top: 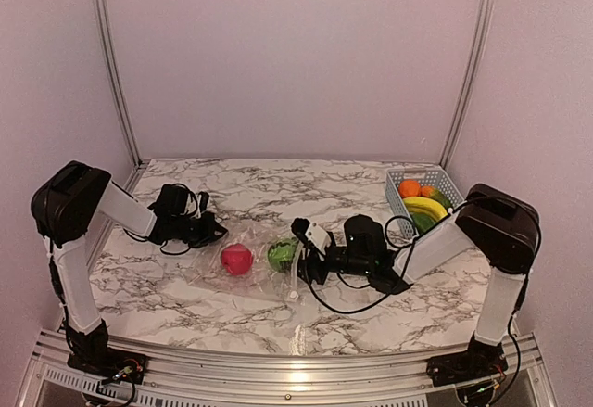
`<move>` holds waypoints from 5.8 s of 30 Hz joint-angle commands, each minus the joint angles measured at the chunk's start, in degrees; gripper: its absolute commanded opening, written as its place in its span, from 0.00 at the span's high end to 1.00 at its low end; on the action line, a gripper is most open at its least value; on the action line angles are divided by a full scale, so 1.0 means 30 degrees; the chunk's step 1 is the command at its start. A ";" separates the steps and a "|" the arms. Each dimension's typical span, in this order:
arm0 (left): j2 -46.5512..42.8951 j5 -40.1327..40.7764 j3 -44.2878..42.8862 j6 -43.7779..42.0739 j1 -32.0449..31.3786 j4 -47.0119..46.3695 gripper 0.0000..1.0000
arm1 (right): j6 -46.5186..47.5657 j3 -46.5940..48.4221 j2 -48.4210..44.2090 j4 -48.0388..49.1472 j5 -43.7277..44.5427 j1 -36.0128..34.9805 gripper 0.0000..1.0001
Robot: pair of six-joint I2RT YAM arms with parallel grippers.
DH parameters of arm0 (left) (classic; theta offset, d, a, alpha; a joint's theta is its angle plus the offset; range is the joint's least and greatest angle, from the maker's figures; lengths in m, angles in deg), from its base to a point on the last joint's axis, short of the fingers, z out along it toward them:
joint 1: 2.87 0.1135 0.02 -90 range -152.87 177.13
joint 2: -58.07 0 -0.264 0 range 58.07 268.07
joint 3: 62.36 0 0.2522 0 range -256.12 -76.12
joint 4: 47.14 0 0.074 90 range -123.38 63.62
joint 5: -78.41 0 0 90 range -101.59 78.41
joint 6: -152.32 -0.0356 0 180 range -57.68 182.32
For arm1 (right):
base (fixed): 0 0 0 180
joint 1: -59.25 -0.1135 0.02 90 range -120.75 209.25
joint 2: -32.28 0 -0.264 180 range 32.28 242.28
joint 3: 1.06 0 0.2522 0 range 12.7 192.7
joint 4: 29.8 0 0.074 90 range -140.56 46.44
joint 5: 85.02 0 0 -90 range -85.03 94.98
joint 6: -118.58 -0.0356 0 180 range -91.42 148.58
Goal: Open the zip-top bag and remove the fake food
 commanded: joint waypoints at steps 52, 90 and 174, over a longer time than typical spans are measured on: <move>0.0172 0.0302 0.0631 0.1178 0.1646 0.0033 1.00 | -0.5210 -0.1678 -0.9840 -1.3286 1.1281 1.6603 0.24; -0.0279 0.0235 0.0428 0.0830 0.1646 0.0652 1.00 | 0.0849 -0.1577 -0.4132 -0.3771 -0.1866 0.2470 0.49; -0.0655 0.2588 0.4502 0.7344 0.0702 -0.6019 1.00 | -0.0183 0.7542 0.5208 -0.2789 -0.0756 -0.3220 0.45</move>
